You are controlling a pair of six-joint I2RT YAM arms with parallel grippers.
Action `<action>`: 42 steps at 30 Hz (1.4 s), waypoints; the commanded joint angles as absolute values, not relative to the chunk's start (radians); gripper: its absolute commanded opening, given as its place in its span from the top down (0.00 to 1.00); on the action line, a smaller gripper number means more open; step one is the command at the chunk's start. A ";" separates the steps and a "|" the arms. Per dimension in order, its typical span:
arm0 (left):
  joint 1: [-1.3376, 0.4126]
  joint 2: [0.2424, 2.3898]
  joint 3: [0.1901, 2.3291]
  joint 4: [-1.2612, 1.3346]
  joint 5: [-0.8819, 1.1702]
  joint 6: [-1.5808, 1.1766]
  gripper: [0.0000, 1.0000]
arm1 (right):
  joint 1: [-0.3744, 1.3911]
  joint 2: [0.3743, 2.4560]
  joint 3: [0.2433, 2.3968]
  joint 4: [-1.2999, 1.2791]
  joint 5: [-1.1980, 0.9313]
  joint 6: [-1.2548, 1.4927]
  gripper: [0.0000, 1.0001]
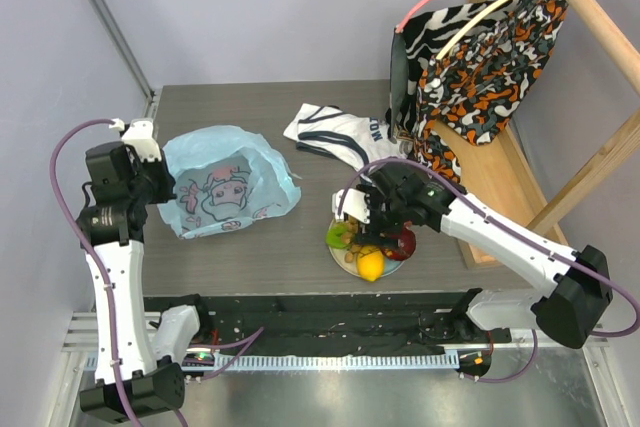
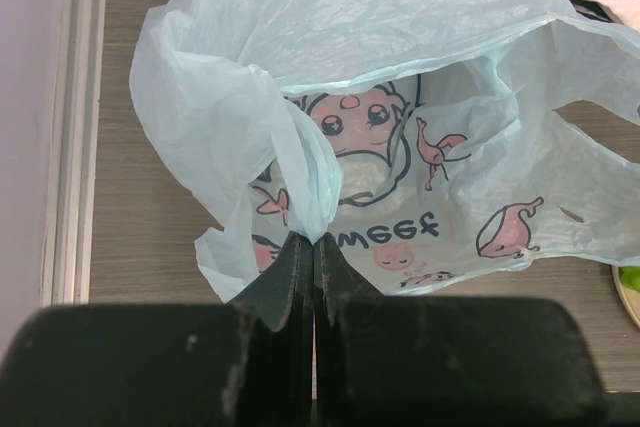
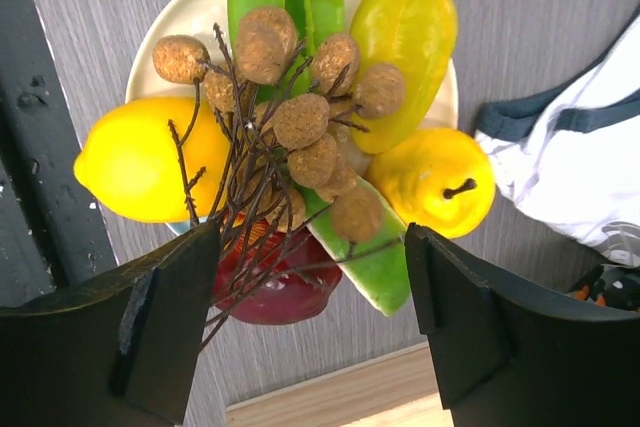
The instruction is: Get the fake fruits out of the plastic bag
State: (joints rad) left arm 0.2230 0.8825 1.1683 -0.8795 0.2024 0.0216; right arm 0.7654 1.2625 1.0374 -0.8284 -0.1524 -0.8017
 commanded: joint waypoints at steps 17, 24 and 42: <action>0.225 1.399 1.836 -0.678 0.359 -0.094 0.98 | 0.710 1.307 1.321 -0.489 -0.005 -0.319 0.00; 0.225 1.065 1.452 -0.767 0.416 -0.047 0.34 | 0.709 1.207 1.200 -0.512 0.070 -0.287 0.00; 0.229 0.644 0.991 -0.887 0.247 -0.026 0.00 | 0.710 1.045 0.997 -0.676 0.316 -0.230 0.00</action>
State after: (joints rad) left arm 0.2234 0.6464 1.0088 -0.9257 0.2844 -0.0387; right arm 0.7074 1.1263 1.0439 -0.6270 0.2337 -0.2260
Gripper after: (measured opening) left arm 0.996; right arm 0.996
